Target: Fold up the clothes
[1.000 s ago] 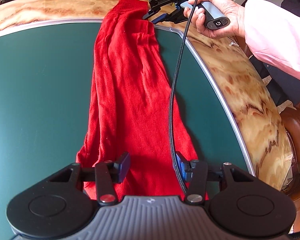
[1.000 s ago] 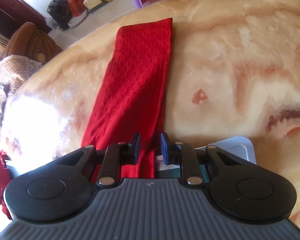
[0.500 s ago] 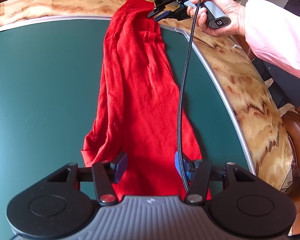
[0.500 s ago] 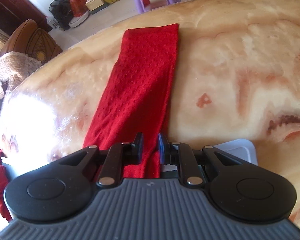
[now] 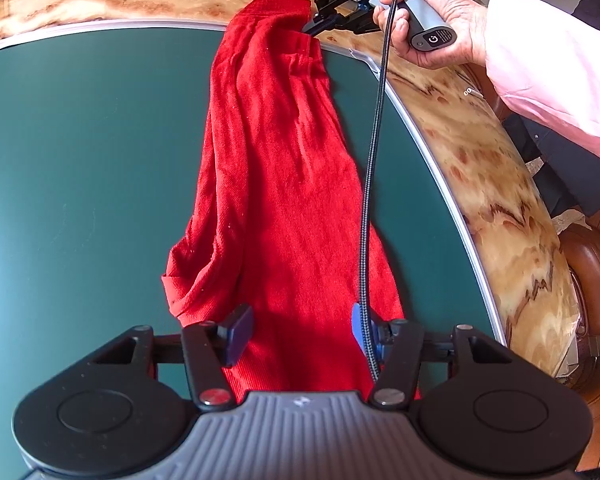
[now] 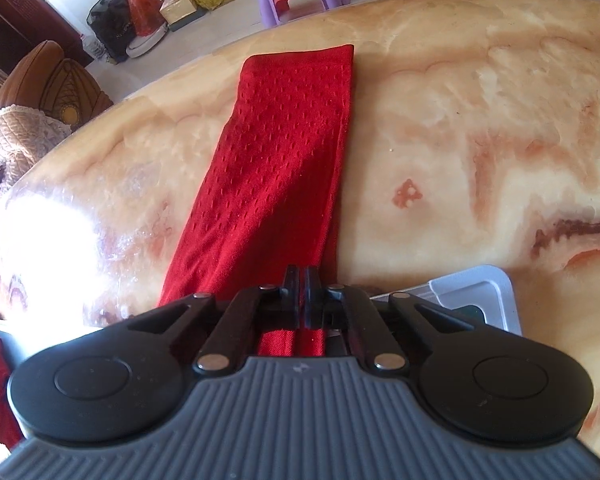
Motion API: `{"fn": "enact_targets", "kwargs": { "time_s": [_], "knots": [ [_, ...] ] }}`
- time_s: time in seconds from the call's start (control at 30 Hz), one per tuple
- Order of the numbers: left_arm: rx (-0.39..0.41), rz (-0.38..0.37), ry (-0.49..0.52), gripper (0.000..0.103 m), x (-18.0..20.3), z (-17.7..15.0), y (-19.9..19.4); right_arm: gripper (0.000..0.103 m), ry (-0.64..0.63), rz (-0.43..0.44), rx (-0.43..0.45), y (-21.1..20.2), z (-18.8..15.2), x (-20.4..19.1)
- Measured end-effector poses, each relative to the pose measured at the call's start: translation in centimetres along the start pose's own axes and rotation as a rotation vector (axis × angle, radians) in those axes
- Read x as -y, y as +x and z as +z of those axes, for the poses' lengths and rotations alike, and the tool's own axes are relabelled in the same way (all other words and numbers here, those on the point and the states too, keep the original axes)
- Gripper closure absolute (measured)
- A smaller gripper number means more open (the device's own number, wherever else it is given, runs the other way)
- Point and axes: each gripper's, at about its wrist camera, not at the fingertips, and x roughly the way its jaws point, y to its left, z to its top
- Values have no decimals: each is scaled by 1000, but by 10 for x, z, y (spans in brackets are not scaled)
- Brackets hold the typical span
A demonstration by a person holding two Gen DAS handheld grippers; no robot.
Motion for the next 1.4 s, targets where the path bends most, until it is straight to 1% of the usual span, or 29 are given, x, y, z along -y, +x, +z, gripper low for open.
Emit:
{"fn": "enact_targets", "kwargs": {
  "time_s": [0.07,0.13,0.2,0.43,0.5,0.53,0.57,0.63,0.67,0.77,0.8,0.83,0.97,1.13,1.17,1.3,1.4],
  "knots": [
    [0,0,-1,41,-1,0,0,101,2,-8,6,-2,0,-1],
    [5,0,-8,38,-2,-1,-2,100,8,-15,-14,1,1,-1],
    [15,-2,-27,33,-6,-3,-5,99,7,-8,-34,5,2,-2],
    [66,-1,-97,31,-23,-11,-18,94,-1,-26,-41,11,2,-5],
    [82,0,-120,28,-28,-13,-23,90,-8,-36,-40,11,2,-7],
    [89,0,-129,28,-30,-15,-25,85,-11,-41,-39,11,2,-9],
    [99,1,-139,28,-33,-16,-28,82,-15,-46,-37,11,2,-10],
    [134,6,-160,28,-36,-19,-37,79,-18,-50,-40,12,3,-13],
    [158,14,-172,28,-37,-20,-44,79,-15,-50,-42,12,3,-13],
    [170,18,-198,28,-42,-23,-51,79,8,-38,-39,13,3,-10],
    [178,16,-214,28,-45,-25,-53,84,12,-39,-36,13,2,-10],
    [182,14,-227,28,-48,-25,-54,91,10,-47,-32,13,2,-10],
    [184,15,-242,26,-52,-25,-56,98,18,-51,-12,6,-1,-9],
    [181,-6,-252,26,-53,-29,-53,99,12,-61,34,-10,-2,-11],
    [178,-9,-253,26,-52,-30,-52,99,4,-76,38,-11,-2,-11],
    [157,-37,-231,24,-50,-30,-49,99,-22,-142,34,-4,-1,-11],
    [147,-41,-225,24,-52,-29,-47,97,-26,-141,11,5,-2,-9]
  ]
}}
